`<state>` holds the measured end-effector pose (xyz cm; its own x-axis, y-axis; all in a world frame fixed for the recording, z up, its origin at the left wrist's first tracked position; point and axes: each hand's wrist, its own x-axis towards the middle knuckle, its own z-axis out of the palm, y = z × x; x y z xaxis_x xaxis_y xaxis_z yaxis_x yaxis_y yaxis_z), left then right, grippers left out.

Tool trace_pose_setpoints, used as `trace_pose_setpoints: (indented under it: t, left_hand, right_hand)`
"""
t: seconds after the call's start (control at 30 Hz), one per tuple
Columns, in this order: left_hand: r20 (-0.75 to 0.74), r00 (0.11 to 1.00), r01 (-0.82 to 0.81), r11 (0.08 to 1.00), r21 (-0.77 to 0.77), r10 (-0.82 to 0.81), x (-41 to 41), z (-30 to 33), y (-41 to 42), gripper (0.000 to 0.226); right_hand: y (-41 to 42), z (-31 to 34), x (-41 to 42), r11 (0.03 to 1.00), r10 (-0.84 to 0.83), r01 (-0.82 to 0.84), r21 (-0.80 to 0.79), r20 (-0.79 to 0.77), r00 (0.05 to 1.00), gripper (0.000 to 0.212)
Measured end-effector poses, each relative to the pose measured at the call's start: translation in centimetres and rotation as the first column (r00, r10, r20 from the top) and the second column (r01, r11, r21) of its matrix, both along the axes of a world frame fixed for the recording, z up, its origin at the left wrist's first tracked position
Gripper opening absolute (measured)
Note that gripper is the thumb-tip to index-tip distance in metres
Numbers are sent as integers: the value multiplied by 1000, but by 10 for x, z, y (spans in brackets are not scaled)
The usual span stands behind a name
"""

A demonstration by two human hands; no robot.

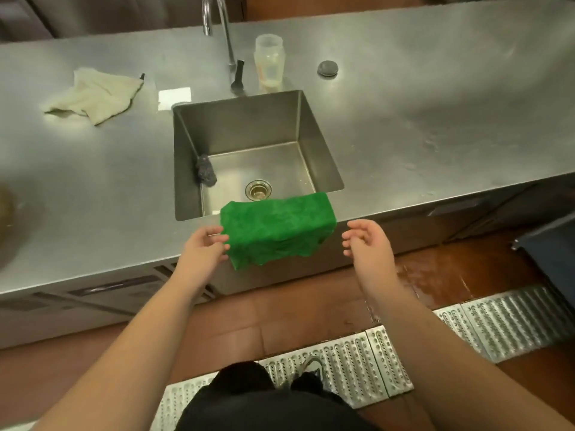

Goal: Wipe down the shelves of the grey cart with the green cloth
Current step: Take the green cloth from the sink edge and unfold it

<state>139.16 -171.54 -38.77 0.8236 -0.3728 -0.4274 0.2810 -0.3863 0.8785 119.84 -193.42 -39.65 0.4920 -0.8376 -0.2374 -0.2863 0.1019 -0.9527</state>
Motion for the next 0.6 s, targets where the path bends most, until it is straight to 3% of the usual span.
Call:
trace_pose_setpoints:
  t: [0.2, 0.37, 0.47, 0.6]
  left_hand:
    - [-11, 997, -66, 962, 265, 72, 39, -54, -21, 20]
    - [126, 992, -43, 885, 464, -18, 60, -73, -53, 39]
    - [124, 991, -14, 858, 514, -58, 72, -86, -60, 41]
    - [26, 1000, -22, 854, 520, 10, 93, -98, -70, 40]
  right_hand:
    - [-54, -61, 52, 995, 71, -54, 84, -219, 973, 36]
    - [-82, -83, 87, 999, 43, -45, 4, -389, 920, 45]
    - [-88, -92, 96, 996, 83, -83, 21, -462, 883, 45]
    - [-90, -98, 109, 990, 86, -130, -43, -548, 832, 33]
